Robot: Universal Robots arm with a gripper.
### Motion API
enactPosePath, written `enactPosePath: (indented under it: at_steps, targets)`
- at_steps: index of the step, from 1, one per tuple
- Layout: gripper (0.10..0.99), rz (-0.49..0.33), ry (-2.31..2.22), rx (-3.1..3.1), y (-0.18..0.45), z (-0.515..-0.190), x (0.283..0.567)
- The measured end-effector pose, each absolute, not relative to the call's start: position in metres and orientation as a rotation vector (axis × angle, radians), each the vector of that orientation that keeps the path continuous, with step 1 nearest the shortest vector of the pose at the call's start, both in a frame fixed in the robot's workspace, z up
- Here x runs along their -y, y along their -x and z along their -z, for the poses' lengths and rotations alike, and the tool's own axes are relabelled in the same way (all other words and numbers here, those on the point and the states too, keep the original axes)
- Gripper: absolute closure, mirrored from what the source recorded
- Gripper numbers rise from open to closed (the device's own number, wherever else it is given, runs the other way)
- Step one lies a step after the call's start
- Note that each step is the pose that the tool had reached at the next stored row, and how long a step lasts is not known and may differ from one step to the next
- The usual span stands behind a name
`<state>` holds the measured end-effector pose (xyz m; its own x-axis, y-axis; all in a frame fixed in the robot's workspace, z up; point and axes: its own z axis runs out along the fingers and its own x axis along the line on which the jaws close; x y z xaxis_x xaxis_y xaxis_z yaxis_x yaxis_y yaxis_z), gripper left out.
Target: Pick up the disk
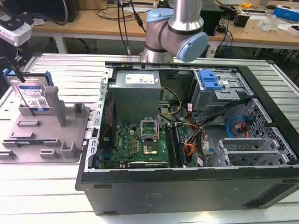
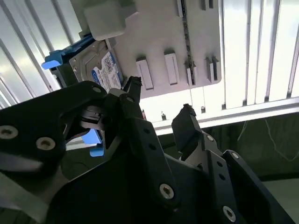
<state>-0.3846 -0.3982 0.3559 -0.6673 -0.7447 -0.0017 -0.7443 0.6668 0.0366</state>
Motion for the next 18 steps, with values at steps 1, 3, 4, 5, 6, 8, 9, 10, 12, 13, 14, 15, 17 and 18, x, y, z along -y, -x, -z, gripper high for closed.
enactPosePath:
  at_steps: [1,3,4,5,6,8,9,10,12,13,14,15,17,18]
  targets:
    - [0.545,0.053,-1.301,2.845,0.3846,-0.3559,0.3982]
    - [0.545,0.05,-1.353,2.823,0.3845,-0.3557,0.3981]
    - [0.545,0.048,-1.389,2.808,0.3845,-0.3556,0.3981]
    - [0.545,0.045,-1.436,2.787,0.3845,-0.3555,0.3982]
    - [0.545,0.043,-1.462,2.775,0.3846,-0.3554,0.3982]
    - [0.545,0.04,-1.513,2.75,0.3846,-0.3551,0.3982]
    - [0.545,0.039,-1.536,2.737,0.3846,-0.355,0.3982]
    - [0.545,0.037,-1.572,2.717,0.3846,-0.3549,0.3982]
    - [0.545,0.036,-1.652,2.671,0.3846,-0.3547,0.3982]
    - [0.545,0.036,-1.692,2.645,0.3846,-0.3546,0.3982]
    - [0.545,0.036,-1.73,2.621,0.3844,-0.3545,0.3981]
    - [0.545,0.036,-1.75,2.607,0.3841,-0.3544,0.3981]
    - [0.545,0.036,-1.798,2.574,0.3836,-0.3543,0.3981]
    - [0.545,0.036,-1.822,2.556,0.3835,-0.3542,0.3982]
